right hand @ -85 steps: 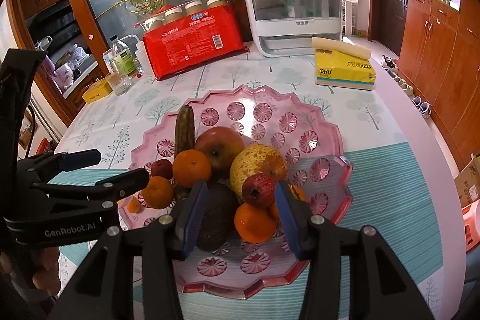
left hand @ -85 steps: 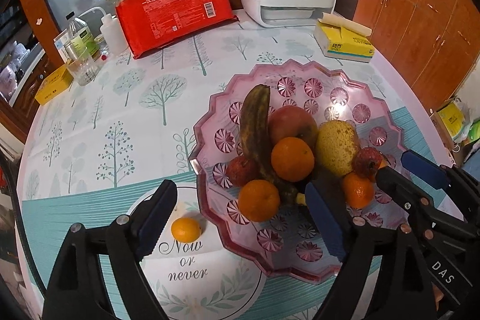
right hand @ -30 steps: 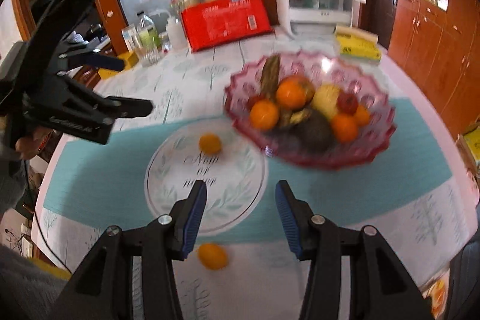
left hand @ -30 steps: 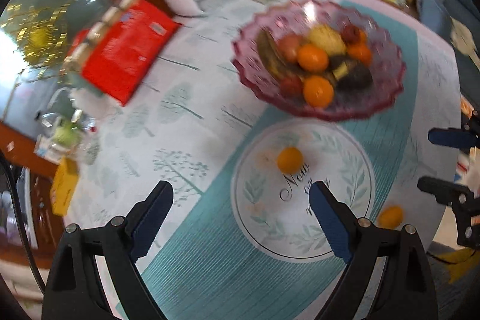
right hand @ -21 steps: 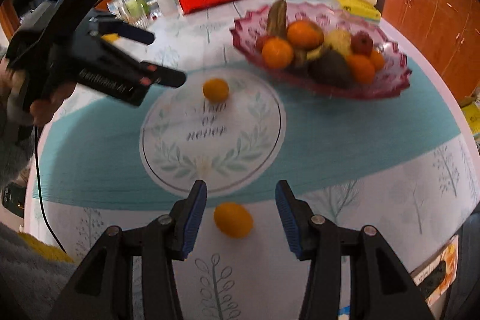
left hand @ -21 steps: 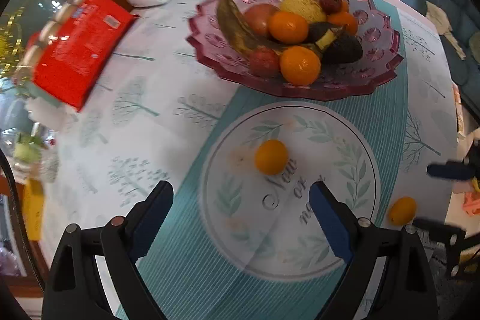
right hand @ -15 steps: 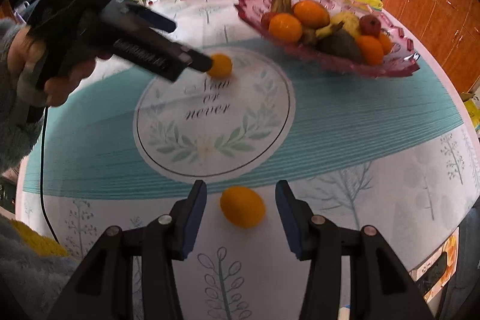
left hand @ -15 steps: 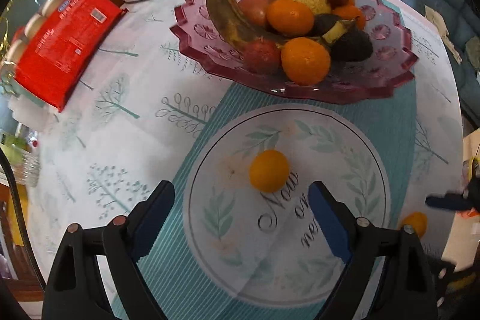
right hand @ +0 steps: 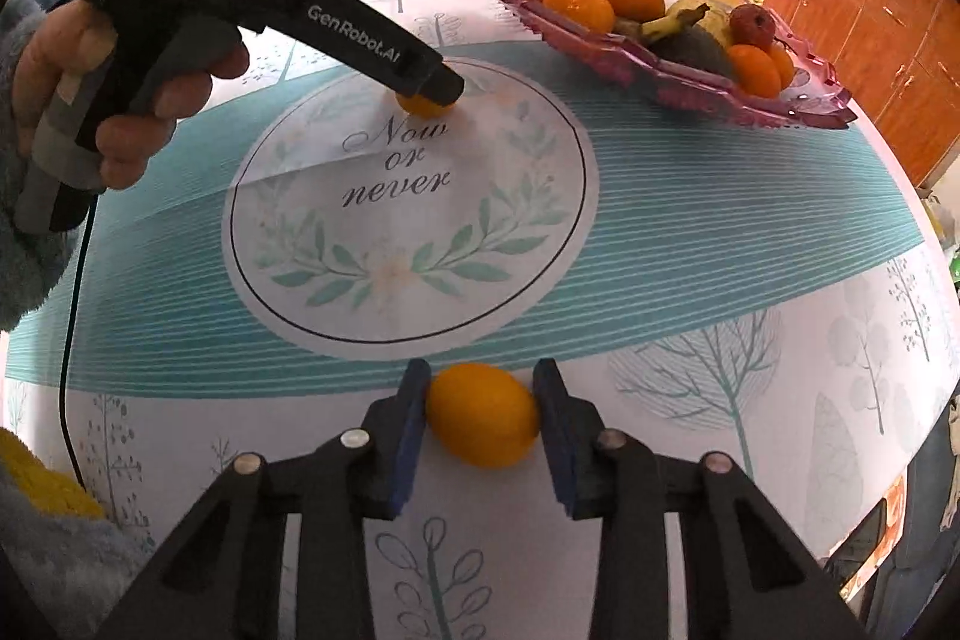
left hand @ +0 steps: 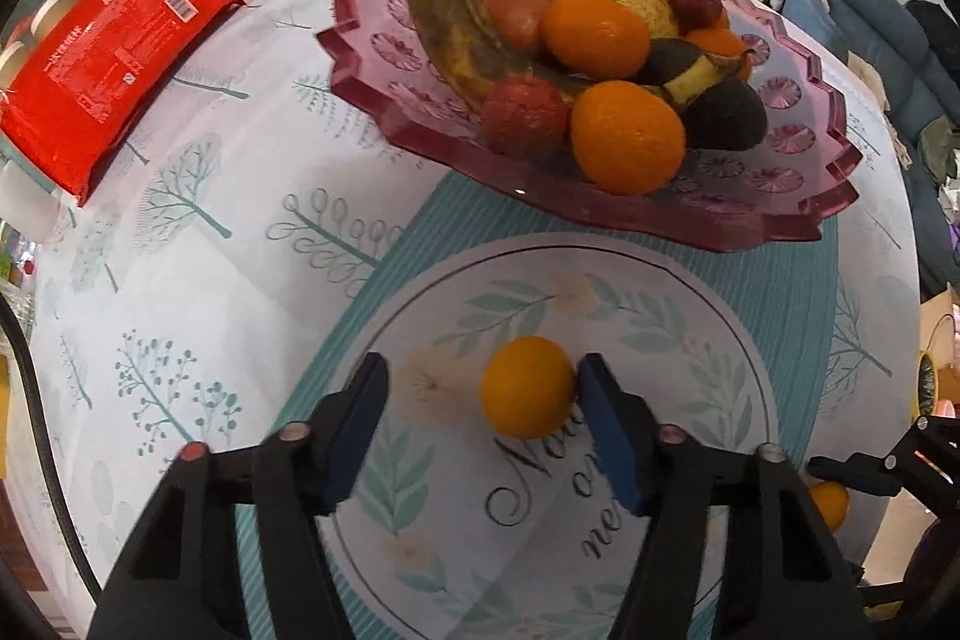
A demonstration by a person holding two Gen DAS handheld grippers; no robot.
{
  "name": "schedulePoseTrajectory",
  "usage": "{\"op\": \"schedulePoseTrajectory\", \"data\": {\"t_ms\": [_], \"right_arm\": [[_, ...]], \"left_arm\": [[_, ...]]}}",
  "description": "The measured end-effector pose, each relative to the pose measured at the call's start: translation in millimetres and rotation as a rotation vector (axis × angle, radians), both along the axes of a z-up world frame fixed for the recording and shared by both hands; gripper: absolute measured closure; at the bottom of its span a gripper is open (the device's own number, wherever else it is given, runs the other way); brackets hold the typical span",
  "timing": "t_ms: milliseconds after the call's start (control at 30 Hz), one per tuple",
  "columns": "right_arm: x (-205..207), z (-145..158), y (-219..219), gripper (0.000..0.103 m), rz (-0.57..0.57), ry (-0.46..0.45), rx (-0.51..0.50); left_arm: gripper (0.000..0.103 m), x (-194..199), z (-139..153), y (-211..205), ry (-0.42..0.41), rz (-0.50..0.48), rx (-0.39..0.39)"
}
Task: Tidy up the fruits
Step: 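Close the left gripper on a mandarin while the right gripper grasps the other mandarin, then carry the mandarin with the left gripper while the right gripper carries its mandarin to the bowl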
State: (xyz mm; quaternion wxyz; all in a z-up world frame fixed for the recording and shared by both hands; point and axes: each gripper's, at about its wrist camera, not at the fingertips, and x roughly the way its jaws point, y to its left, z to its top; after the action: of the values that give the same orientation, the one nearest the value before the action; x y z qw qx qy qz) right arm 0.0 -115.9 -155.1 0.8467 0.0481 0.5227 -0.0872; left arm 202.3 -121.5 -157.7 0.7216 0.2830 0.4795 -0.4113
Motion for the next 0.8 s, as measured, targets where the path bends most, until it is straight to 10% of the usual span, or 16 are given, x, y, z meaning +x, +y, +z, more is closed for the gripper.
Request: {"op": "schedulePoseTrajectory", "data": {"t_ms": [233,800], "right_arm": [[-0.4,0.5,-4.7,0.069,-0.025,-0.002,0.015],[1.9,21.6,-12.3,0.069,-0.038,-0.088,0.042]], "left_arm": [[0.072,-8.2,-9.1,-3.0,0.041,0.004,0.015],[0.074,-39.7,24.4,19.9,0.023,0.097,-0.018]]}}
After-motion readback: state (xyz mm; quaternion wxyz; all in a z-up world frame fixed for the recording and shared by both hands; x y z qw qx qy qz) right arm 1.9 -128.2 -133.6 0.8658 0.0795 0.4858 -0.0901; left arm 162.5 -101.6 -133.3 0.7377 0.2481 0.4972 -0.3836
